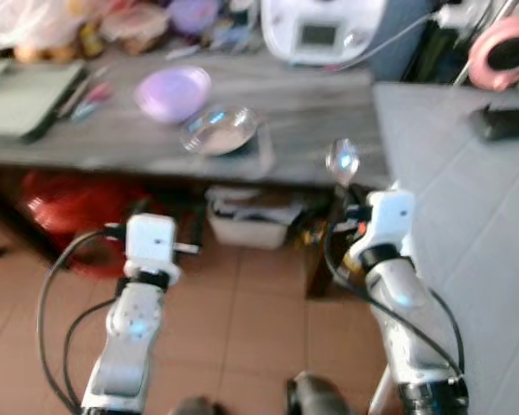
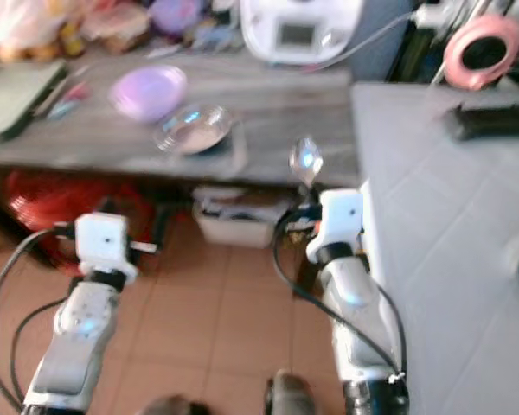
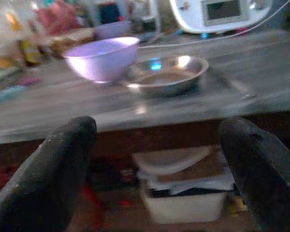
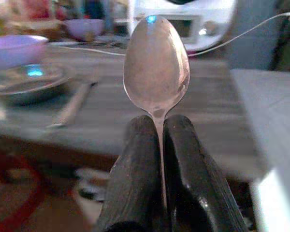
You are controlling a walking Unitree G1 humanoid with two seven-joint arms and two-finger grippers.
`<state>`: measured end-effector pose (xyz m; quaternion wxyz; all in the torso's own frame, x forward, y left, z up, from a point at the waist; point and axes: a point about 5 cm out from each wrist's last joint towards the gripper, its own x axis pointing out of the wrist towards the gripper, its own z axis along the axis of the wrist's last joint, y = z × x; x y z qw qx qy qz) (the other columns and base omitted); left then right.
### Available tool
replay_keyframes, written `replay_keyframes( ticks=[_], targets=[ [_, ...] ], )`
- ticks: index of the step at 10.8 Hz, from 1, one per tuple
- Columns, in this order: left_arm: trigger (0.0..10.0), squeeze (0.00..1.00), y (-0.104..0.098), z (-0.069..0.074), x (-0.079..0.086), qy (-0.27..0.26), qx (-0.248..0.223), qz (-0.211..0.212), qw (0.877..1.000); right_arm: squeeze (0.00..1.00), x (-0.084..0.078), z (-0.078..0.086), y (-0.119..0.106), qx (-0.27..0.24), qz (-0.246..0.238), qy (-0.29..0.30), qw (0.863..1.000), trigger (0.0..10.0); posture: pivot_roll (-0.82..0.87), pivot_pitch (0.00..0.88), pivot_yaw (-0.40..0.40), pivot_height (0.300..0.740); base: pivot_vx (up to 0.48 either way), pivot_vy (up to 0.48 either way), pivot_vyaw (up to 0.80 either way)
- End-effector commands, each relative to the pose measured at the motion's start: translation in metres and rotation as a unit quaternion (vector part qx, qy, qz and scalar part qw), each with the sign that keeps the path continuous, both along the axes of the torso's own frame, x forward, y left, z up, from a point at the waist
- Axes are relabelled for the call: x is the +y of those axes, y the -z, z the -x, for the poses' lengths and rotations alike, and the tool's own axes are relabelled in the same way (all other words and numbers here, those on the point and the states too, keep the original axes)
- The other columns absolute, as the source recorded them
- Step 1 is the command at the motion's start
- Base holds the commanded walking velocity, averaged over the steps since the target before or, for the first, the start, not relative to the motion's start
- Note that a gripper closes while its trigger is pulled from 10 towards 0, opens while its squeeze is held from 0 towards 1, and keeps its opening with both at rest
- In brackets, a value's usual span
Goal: Setting the table
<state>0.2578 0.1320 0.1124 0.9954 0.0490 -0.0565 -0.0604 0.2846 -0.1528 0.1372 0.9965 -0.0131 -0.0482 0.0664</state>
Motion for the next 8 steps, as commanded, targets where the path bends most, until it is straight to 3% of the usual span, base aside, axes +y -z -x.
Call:
replay_keyframes(
  ticks=[1, 6, 8],
  targets=[
    [10.0, 0.0, -0.002, 0.001, 0.009, -0.008, -0.005, -0.011, 1.0, 0.0, 0.007, -0.003, -0.008, -0.02, -0.006, -0.012, 1.0, 0.0, 0.03, 0.102, 0.021, 0.74, 0.48, 0.0, 0.0],
    [10.0, 0.0, -0.005, 0.001, 0.012, -0.021, -0.011, -0.002, 1.0, 0.0, 0.009, -0.007, -0.011, -0.029, -0.002, -0.015, 0.999, 0.0, 0.02, 0.097, 0.024, 0.74, 0.469, 0.0, 0.0],
    [10.0, 0.0, -0.009, 0.008, 0.026, -0.054, -0.026, -0.014, 0.998, 0.0, 0.009, -0.014, -0.013, -0.029, -0.007, -0.01, 1.0, 0.0, 0.03, 0.104, 0.025, 0.74, 0.0, 0.0, 0.0]
  ],
)
